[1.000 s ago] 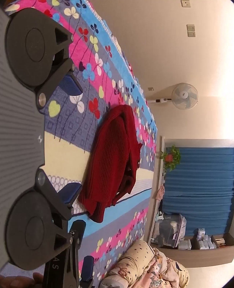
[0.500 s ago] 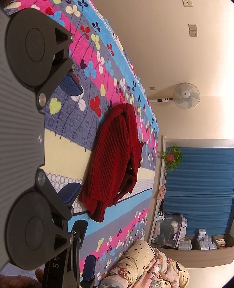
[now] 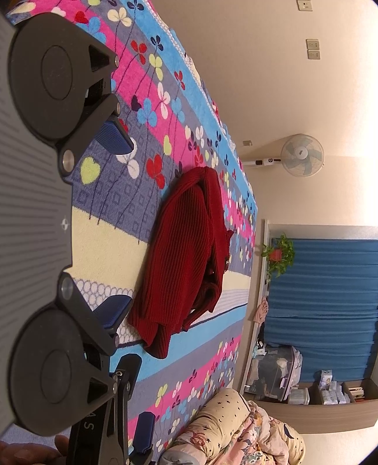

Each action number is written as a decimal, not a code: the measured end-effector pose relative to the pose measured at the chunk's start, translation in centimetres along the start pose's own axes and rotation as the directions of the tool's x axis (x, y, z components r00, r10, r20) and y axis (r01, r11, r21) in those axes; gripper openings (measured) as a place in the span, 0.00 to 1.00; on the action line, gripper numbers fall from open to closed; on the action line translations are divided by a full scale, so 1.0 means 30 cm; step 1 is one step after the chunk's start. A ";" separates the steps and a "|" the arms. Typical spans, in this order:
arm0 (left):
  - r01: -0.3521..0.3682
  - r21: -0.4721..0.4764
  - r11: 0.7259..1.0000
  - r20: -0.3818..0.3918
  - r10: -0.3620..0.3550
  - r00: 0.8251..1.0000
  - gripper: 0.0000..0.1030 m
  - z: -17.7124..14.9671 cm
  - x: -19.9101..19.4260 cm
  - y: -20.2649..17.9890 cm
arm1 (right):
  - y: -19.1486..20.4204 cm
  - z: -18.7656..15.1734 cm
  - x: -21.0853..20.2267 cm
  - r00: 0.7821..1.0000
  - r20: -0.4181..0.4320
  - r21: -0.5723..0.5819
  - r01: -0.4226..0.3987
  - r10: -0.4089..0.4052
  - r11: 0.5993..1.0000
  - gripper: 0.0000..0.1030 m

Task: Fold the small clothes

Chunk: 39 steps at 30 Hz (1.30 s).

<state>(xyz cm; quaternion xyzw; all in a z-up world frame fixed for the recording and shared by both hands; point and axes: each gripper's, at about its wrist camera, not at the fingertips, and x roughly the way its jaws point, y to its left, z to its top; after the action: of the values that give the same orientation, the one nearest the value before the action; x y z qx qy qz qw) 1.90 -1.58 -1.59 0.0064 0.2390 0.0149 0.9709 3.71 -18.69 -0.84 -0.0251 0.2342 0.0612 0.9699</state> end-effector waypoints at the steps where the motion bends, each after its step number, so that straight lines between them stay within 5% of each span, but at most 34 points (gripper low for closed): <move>1: 0.000 0.000 1.000 0.000 0.000 1.000 1.00 0.000 0.000 0.000 | 0.000 0.000 0.000 1.000 0.000 0.000 0.000 0.000 1.000 0.88; 39: 0.001 0.006 1.000 0.009 -0.001 1.000 1.00 0.002 -0.005 -0.013 | 0.007 0.004 0.007 1.000 0.004 -0.016 0.008 -0.008 1.000 0.86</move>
<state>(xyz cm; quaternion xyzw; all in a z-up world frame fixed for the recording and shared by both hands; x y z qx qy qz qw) 1.82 -1.98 -1.47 0.0091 0.2349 0.0138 0.9719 3.92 -18.44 -0.83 -0.0337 0.2319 0.0594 0.9703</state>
